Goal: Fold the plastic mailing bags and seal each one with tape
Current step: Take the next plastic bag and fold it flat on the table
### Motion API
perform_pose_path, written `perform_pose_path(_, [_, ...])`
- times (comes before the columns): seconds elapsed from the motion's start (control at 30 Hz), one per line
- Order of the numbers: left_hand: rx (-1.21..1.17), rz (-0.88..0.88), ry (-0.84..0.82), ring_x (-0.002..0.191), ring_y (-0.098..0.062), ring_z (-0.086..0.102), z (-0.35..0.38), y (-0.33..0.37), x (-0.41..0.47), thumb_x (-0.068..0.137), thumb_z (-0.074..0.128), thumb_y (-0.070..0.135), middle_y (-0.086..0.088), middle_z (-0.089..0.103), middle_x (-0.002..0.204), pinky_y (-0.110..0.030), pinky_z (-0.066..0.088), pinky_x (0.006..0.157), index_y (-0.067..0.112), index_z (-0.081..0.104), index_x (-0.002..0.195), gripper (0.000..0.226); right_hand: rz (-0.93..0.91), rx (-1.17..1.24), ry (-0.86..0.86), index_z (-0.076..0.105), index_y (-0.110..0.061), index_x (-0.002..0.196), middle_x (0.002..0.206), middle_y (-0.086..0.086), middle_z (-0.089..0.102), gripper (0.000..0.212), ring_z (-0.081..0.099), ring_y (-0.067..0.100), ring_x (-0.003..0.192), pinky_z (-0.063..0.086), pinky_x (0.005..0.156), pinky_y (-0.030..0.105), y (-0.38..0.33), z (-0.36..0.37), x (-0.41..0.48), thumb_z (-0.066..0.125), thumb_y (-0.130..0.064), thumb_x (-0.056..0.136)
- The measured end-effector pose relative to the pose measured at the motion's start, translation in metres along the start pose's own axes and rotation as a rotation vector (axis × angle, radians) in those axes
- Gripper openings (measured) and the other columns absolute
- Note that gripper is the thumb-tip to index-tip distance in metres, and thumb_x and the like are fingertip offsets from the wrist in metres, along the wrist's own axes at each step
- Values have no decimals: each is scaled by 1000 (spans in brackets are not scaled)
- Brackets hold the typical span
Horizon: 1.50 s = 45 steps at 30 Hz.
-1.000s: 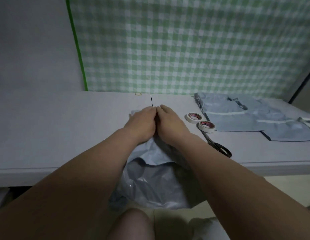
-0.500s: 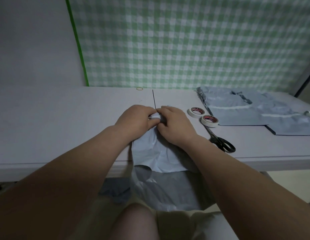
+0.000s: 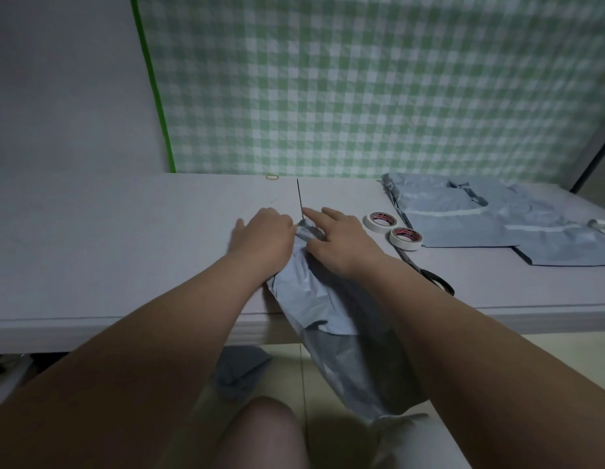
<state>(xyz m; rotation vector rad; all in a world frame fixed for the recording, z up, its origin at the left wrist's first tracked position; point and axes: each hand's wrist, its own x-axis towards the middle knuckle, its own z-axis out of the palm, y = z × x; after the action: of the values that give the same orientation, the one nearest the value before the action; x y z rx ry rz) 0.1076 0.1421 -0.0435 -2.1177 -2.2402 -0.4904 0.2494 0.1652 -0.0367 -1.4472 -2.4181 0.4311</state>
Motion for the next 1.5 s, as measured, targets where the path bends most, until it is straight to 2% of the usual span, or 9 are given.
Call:
perform_pose_path(0.23, [-100, 136, -85, 125, -24, 38, 4, -6, -13, 100, 27, 16, -4, 53, 125, -48, 26, 106, 13, 46, 127, 33, -116, -189, -101, 18, -22, 151, 159, -5, 9, 57, 2, 17, 147, 1, 116, 47, -3, 8, -8, 28, -45, 100])
perform_pose_path(0.47, [44, 128, -204, 147, -19, -6, 1, -12, -16, 103, 26, 36, 2, -1, 161, -51, 0, 117, 21, -1, 153, 59, 28, -259, -40, 5, -14, 152, 160, 3, -1, 60, -2, 23, 147, 7, 116, 48, 1, 22, -2, 24, -40, 102])
perform_pose_path(0.6, [169, 92, -160, 147, -20, -7, 2, -3, -10, 102, 29, 27, 0, -5, 161, -50, 0, 117, 16, -3, 152, 60, 36, -314, 258, 51, -2, 121, 129, 14, 49, 30, 43, 29, 122, 35, 88, 30, -10, 32, -1, 38, -12, 96])
perform_pose_path(0.73, [200, 63, -255, 147, -22, -8, -2, -11, -7, 102, 27, 26, 0, -11, 160, -52, 0, 116, 17, -9, 152, 62, -11, -322, 311, 57, -8, 101, 108, 7, 58, 18, 59, 25, 97, 30, 63, 28, -10, 33, -10, 40, -14, 96])
perform_pose_path(0.83, [211, 52, -416, 145, -21, -19, -6, -19, -13, 99, 21, 53, 2, -26, 156, -54, -5, 114, 26, -20, 149, 70, -64, -257, 143, 39, -3, 134, 143, 12, 39, 45, 37, 25, 132, 36, 93, 32, 0, 34, -19, 35, -31, 100])
perform_pose_path(0.97, [292, 126, -436, 143, -20, -26, -9, -22, -28, 94, 15, 63, 3, -33, 153, -53, -8, 116, 29, -20, 148, 72, -71, -221, -88, -1, -7, 151, 159, 10, -7, 68, -4, 21, 147, 2, 118, 36, 5, 28, -33, 23, -45, 101])
perform_pose_path(1.13, [353, 286, -296, 146, -24, 9, -13, -20, -39, 102, 22, 39, -4, 3, 160, -50, 9, 117, 12, 24, 149, 55, -88, -227, -115, 18, -13, 151, 158, 6, 18, 62, 17, 21, 144, 14, 115, 37, 3, 20, -44, 26, -47, 100])
perform_pose_path(1.23, [147, 298, -92, 104, -30, 55, -12, -12, -42, 97, 37, 17, -9, 55, 118, -42, 44, 90, 8, 60, 106, 26, -114, -255, 52, 48, -14, 128, 133, 5, 49, 42, 41, 25, 123, 30, 100, 35, -1, 15, -48, 36, -40, 98])
perform_pose_path(1.5, [-1, 275, -182, 133, -19, 39, 10, -12, -41, 101, 30, 24, -1, 38, 150, -34, 35, 106, 19, 29, 148, 48, -153, -212, -140, 10, -11, 151, 160, 8, 6, 55, 7, 22, 147, 9, 117, 36, -5, 23, -36, 22, -34, 103])
